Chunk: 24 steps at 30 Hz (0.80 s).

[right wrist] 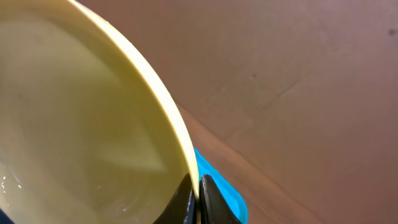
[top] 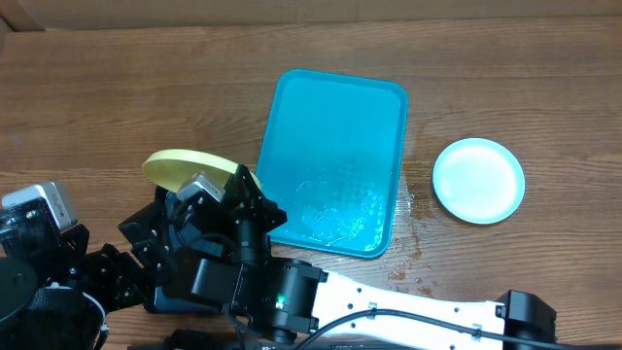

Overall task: Clean dirty plates on tray and stack at the side
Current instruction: 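Lift the yellow plate with the right gripper and tilt it over the black tray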

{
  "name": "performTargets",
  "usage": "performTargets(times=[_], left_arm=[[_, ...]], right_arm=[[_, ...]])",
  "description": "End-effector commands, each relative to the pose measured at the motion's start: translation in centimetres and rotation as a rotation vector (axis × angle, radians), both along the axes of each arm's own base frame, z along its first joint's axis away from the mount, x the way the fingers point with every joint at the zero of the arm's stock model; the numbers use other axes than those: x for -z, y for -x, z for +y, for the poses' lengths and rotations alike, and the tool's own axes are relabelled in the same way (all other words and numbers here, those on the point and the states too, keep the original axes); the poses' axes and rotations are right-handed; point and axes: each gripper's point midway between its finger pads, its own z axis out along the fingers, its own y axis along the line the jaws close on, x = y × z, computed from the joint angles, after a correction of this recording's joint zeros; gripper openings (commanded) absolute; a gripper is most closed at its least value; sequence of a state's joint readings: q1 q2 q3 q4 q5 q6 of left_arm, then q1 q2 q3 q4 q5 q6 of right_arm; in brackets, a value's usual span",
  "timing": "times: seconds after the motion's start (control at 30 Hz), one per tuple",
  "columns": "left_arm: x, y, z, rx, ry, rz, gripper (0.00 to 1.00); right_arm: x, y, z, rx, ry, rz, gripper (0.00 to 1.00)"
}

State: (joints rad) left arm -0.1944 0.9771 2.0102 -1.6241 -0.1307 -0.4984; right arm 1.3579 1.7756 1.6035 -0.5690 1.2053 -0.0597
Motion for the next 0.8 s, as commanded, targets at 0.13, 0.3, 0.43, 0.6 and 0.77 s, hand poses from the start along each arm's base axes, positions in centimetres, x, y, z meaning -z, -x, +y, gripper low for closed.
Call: performTargets(times=[0.13, 0.3, 0.43, 0.6, 0.77], left_arm=[[-0.15, -0.05, -0.07, 0.004, 0.002, -0.003, 1.0], [-0.15, -0.05, -0.07, 0.004, 0.002, -0.003, 1.0], [-0.15, -0.05, -0.07, 0.004, 0.002, -0.003, 1.0], [-0.15, -0.05, -0.07, 0.004, 0.002, -0.003, 1.0], [-0.15, -0.05, -0.07, 0.004, 0.002, -0.003, 1.0]], right_arm=[[-3.3, 0.36, -1.08, 0.03, -0.068, -0.046, 0.04], [-3.3, 0.35, -1.09, 0.03, -0.068, -0.046, 0.04], [-3.3, 0.35, -1.08, 0.03, -0.069, -0.046, 0.04], [-3.3, -0.17, -1.41, 0.046, -0.08, -0.046, 0.04], [-2.62, -0.17, -0.58, -0.004, -0.087, -0.003, 0.04]])
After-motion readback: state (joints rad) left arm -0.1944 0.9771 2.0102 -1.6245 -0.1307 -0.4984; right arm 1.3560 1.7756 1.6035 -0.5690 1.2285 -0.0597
